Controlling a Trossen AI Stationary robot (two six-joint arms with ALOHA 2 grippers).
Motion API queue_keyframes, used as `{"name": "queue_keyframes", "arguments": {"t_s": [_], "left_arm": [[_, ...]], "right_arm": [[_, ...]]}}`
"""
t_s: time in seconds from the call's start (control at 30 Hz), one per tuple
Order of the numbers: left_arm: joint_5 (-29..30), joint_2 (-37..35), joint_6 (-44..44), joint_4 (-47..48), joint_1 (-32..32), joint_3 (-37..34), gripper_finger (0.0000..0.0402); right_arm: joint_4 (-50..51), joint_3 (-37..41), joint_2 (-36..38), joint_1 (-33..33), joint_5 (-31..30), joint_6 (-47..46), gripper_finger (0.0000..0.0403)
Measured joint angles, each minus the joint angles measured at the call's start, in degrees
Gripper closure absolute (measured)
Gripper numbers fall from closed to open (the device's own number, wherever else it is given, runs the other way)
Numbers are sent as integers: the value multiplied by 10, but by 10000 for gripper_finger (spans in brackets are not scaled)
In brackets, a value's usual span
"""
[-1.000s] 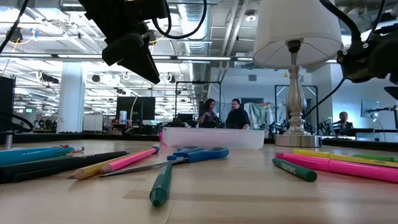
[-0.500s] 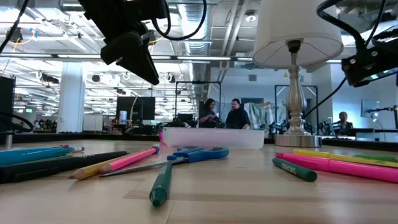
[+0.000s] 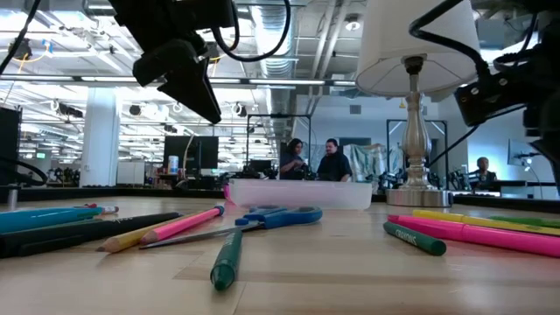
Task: Pick & place school supplies into a supply box
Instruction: Put the green pen into the pink supply box
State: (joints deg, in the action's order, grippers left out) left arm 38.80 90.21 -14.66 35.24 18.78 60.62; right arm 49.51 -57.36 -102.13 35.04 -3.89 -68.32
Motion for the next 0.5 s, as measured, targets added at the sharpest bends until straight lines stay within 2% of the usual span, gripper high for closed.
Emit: {"name": "queue_keyframes", "arguments": {"t_s": [0.13,0.37,0.5], "left_arm": [[-13,0,-3,0,0,0,262],[-23,0,-10,6,0,0,262],[-23,0,-21,19,1,0,262]], "right_arm": [[-2,18,2,-4,19,1,394],[5,22,1,-8,15,30,384],[14,23,0,-15,2,54,391]]}}
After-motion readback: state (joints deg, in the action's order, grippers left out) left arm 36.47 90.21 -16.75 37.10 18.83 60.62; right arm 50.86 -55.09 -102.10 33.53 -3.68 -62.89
